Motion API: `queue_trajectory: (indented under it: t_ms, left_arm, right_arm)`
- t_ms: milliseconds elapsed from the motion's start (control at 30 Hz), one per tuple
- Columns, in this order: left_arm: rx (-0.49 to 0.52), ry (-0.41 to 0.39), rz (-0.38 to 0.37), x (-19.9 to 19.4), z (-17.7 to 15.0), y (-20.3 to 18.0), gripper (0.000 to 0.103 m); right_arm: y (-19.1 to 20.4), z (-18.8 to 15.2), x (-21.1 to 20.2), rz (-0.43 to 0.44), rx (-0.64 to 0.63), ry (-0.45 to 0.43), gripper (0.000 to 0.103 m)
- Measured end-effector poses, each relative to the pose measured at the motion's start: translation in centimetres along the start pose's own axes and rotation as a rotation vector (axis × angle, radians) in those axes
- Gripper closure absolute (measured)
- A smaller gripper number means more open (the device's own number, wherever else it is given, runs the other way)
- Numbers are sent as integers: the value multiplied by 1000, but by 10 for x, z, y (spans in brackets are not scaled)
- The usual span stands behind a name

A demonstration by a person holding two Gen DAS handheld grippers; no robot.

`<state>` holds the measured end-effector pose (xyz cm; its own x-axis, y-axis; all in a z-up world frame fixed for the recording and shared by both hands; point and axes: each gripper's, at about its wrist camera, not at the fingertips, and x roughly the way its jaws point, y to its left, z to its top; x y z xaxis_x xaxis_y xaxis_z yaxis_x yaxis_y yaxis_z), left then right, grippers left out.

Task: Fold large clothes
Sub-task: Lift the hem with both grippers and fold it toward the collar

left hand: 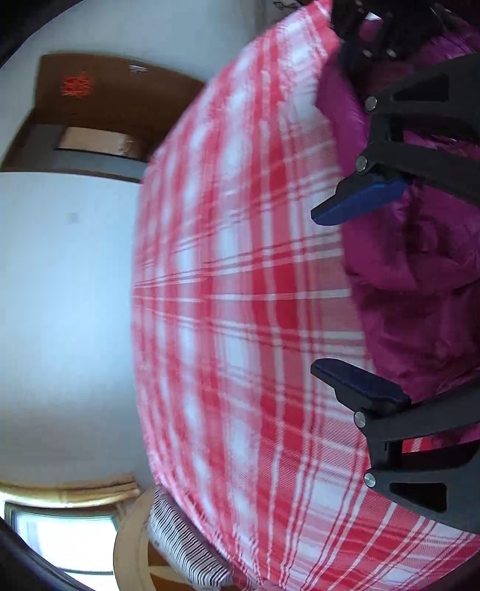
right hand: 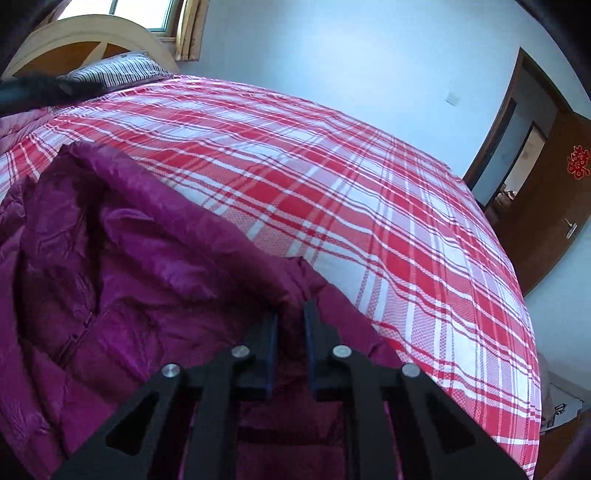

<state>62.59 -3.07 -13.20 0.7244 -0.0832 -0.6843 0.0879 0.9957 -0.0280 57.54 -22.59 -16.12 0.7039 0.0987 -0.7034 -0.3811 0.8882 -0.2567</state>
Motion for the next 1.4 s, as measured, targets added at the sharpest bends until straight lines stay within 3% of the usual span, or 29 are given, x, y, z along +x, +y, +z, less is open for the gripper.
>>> queue_trajectory:
  t_ms: [133, 300, 400, 467, 567, 700, 800, 867, 933, 1000, 1100, 1167, 1267, 1400]
  left_arm:
    - [66, 46, 9, 5, -33, -13, 28]
    - [77, 71, 6, 8, -49, -17, 28]
    - [89, 76, 5, 9, -49, -19, 28]
    - [99, 76, 11, 10, -50, -21, 28]
    - [113, 73, 20, 10, -53, -23, 28]
    - [142, 61, 27, 4, -55, -27, 28]
    - [125, -33, 11, -23, -46, -27, 28]
    - [99, -135, -7, -46, -34, -26, 28]
    - [94, -167, -20, -52, -24, -31, 28]
    - [96, -122, -21, -39, -19, -37, 27]
    - [94, 40, 35, 2, -35, -39, 27]
    - [60, 122, 29, 20, -46, -32, 27]
    - [10, 147, -19, 26, -55, -23, 27]
    - [36, 168, -14, 32, -60, -28, 25]
  right_arm:
    - [-2, -4, -2, 4, 10, 1, 89]
    - [-2, -5, -15, 26, 4, 2, 86]
    - [-12, 2, -39, 77, 82, -42, 74]
    - [-20, 13, -56, 130, 181, -89, 56]
    - [-20, 35, -58, 172, 297, -101, 53]
    - [0, 55, -21, 139, 326, -15, 53]
    - [12, 49, 12, 140, 306, 77, 53]
    - [15, 37, 16, 138, 294, 84, 53]
    - [17, 28, 16, 138, 269, 82, 53]
    - [19, 23, 16, 135, 246, 84, 53]
    - [16, 22, 17, 139, 261, 87, 53]
    - [16, 23, 19, 137, 258, 89, 53]
    - [20, 18, 22, 137, 245, 93, 53]
    - [22, 12, 28, 134, 248, 92, 53]
